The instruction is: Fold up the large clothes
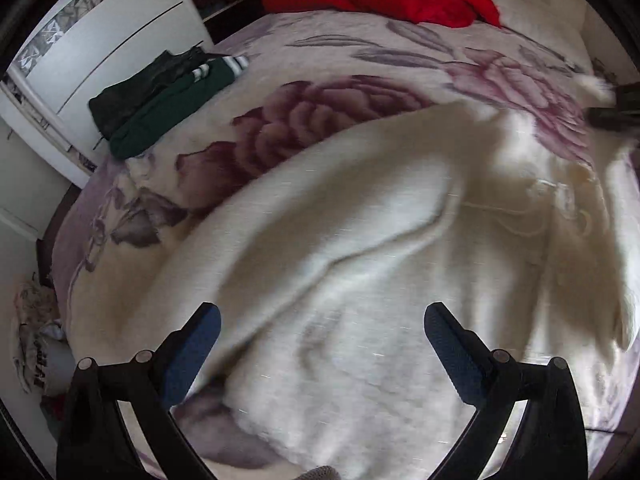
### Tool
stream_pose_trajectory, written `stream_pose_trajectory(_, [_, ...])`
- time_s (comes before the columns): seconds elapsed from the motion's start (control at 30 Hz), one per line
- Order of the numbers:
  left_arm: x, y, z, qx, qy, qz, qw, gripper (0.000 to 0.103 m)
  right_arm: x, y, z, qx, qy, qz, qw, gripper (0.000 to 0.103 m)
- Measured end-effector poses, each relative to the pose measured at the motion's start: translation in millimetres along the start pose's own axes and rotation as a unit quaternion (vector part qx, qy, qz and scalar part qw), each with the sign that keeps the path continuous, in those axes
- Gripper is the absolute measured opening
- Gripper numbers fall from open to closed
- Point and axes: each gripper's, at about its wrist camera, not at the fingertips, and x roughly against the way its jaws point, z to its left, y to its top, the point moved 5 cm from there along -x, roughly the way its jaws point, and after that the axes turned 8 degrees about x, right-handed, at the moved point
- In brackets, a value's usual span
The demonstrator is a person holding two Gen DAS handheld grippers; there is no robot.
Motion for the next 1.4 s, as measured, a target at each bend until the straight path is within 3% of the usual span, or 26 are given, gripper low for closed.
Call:
stream_pose_trajectory(0.13, [-23, 2, 49, 0.020, 0.019, 0.015, 0.9995, 0.103, -103, -22, 140, 0.147, 0.009, 0.076, 0.986, 0.015])
stream_pose_trajectory(0.23, [-36, 1, 74, 0.030, 0.019, 0.028, 0.9990, 0.103, -150, -58, 181, 0.180, -0.006, 0.106, 0.978, 0.018])
stream_pose_trajectory(0.3, [-40, 0, 87, 0.036, 0.011, 0.037, 0.9986, 0.103, -163, -70, 189, 0.183, -0.012, 0.134, 0.974, 0.038])
stream_pose_trajectory(0.33, [-40, -1, 93, 0.039, 0.006, 0.040, 0.9984, 0.103, -160, -74, 187, 0.171, 0.006, 0.144, 0.975, 0.044])
stream_pose_trajectory(0.4, [-37, -7, 107, 0.046, -0.009, 0.051, 0.9976, 0.103, -139, -79, 175, 0.127, 0.050, 0.138, 0.981, 0.071])
stream_pose_trajectory(0.47, [-33, -15, 124, 0.057, -0.021, 0.064, 0.9961, 0.103, -108, -84, 149, 0.057, 0.103, 0.130, 0.984, 0.077])
stream_pose_trajectory(0.57, [-30, -37, 158, 0.098, -0.032, 0.100, 0.9896, 0.103, -66, -110, 100, -0.046, 0.126, 0.140, 0.981, 0.081])
stream_pose_trajectory(0.63, [-35, -55, 187, 0.157, -0.047, 0.140, 0.9765, 0.103, -53, -138, 71, -0.110, 0.128, 0.159, 0.973, 0.081])
stream_pose_trajectory(0.67, [-40, -64, 204, 0.196, -0.059, 0.159, 0.9658, 0.103, -47, -154, 58, -0.138, 0.128, 0.171, 0.967, 0.081])
stream_pose_trajectory(0.83, [-89, -96, 262, 0.362, -0.120, 0.216, 0.8989, 0.103, -37, -230, 23, -0.196, 0.088, 0.212, 0.953, 0.081])
stream_pose_trajectory(0.87, [-100, -94, 266, 0.377, -0.139, 0.214, 0.8905, 0.103, -35, -242, 17, -0.205, 0.082, 0.218, 0.951, 0.081])
stream_pose_trajectory(0.9, [-109, -89, 266, 0.380, -0.153, 0.208, 0.8884, 0.092, -38, -251, 15, -0.218, 0.079, 0.220, 0.948, 0.081])
stream_pose_trajectory(0.93, [-117, -82, 265, 0.373, -0.149, 0.203, 0.8930, 0.064, -40, -260, 15, -0.233, 0.081, 0.219, 0.944, 0.081])
stream_pose_trajectory(0.97, [-121, -72, 262, 0.366, -0.155, 0.194, 0.8969, 0.047, -43, -263, 16, -0.242, 0.083, 0.218, 0.942, 0.081])
stream_pose_trajectory(1.0, [-121, -62, 259, 0.355, -0.162, 0.182, 0.9027, 0.011, -45, -267, 18, -0.250, 0.084, 0.215, 0.940, 0.081])
stream_pose_trajectory(1.03, [-118, -47, 256, 0.333, -0.148, 0.167, 0.9162, 0.010, -47, -269, 21, -0.258, 0.084, 0.213, 0.939, 0.081])
stream_pose_trajectory(1.07, [-114, -37, 257, 0.323, -0.142, 0.148, 0.9240, 0.008, -49, -271, 25, -0.262, 0.084, 0.211, 0.938, 0.081])
stream_pose_trajectory(1.13, [-92, 1, 267, 0.316, -0.154, 0.090, 0.9320, 0.007, -52, -270, 33, -0.268, 0.086, 0.207, 0.937, 0.081])
stream_pose_trajectory(1.3, [-56, 92, 311, 0.332, -0.178, -0.013, 0.9264, 0.005, -51, -257, 57, -0.256, 0.076, 0.180, 0.947, 0.081])
stream_pose_trajectory(1.4, [-66, 129, 334, 0.346, -0.185, -0.041, 0.9188, 0.004, -56, -248, 71, -0.254, 0.062, 0.177, 0.949, 0.081])
